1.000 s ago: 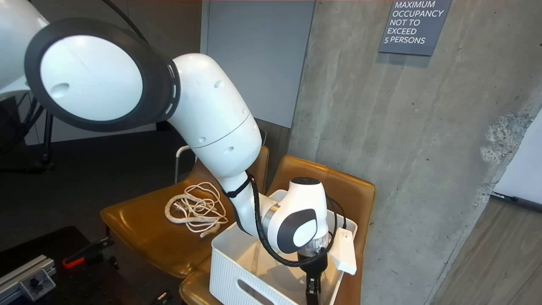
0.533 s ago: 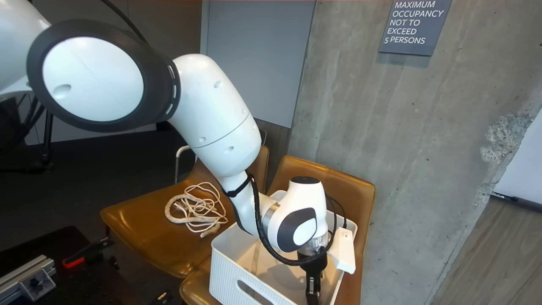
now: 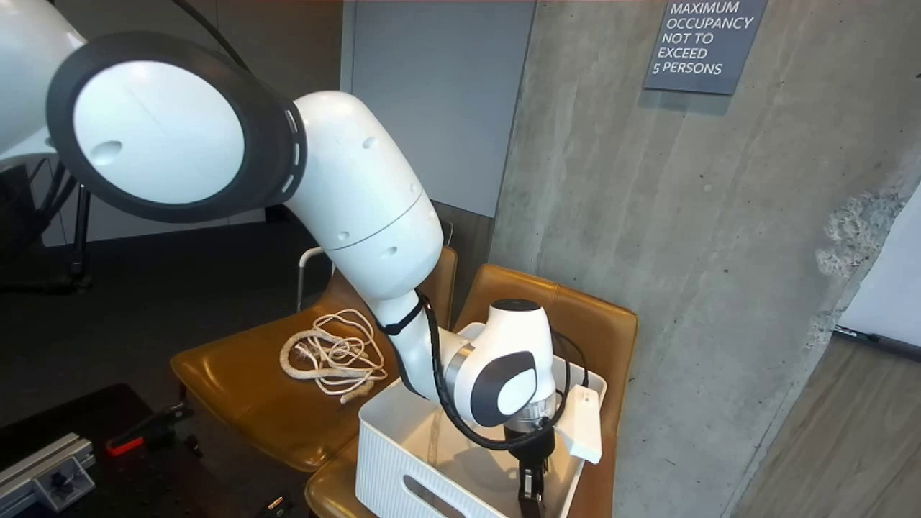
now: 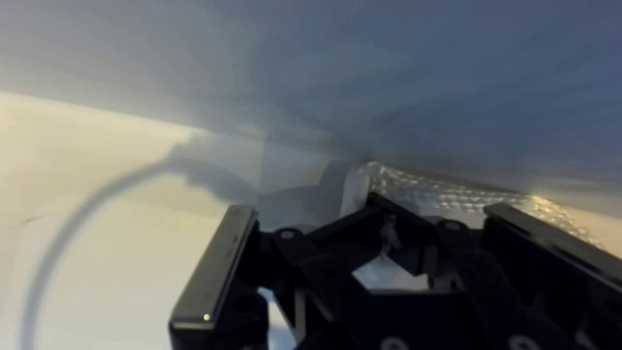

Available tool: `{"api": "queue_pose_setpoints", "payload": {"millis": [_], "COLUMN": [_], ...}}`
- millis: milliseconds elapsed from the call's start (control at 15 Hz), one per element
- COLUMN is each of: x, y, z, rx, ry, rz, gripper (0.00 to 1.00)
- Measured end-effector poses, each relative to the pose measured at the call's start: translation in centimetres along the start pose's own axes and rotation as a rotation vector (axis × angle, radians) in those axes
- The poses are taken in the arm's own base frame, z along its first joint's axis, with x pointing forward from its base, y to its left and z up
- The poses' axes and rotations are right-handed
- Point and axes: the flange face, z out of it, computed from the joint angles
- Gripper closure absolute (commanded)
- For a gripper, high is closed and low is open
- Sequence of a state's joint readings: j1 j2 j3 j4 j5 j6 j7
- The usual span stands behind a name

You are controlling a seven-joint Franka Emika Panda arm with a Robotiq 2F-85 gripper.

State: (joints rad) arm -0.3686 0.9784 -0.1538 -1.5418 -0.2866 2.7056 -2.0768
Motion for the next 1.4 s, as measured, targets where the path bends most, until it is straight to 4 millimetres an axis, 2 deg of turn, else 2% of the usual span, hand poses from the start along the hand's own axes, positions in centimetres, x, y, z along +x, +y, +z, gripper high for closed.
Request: {"api": "queue_pose_setpoints", "payload": {"millis": [133,267,533,867,1000,1133,1267,1400], "x": [0.5,1.0,1.9,3.5,5.2,7.6,11.1,15.4], "y": [1.1,2.5,4.1,3.5,3.8,5.0,7.1,9.5], "z": [-1.2,-3.5,-10.5,-19.8,-23.2,-26.8,-30.6,-34.3], "rx": [-0.018,-0.051,-0.116,-0.184,-0.217,-0.268,-0.322,-0.366], "ry": [-0.011,-0.035,-0.130,-0.270,-0.319,-0.355,-0.383,-0.406], "rz": [0.003,0.001,-0.023,-0.058,-0.080,-0.104,-0.140,-0.182], "gripper": [1.00,1.00,1.00,1.00,1.00,1.00,1.00,1.00]}}
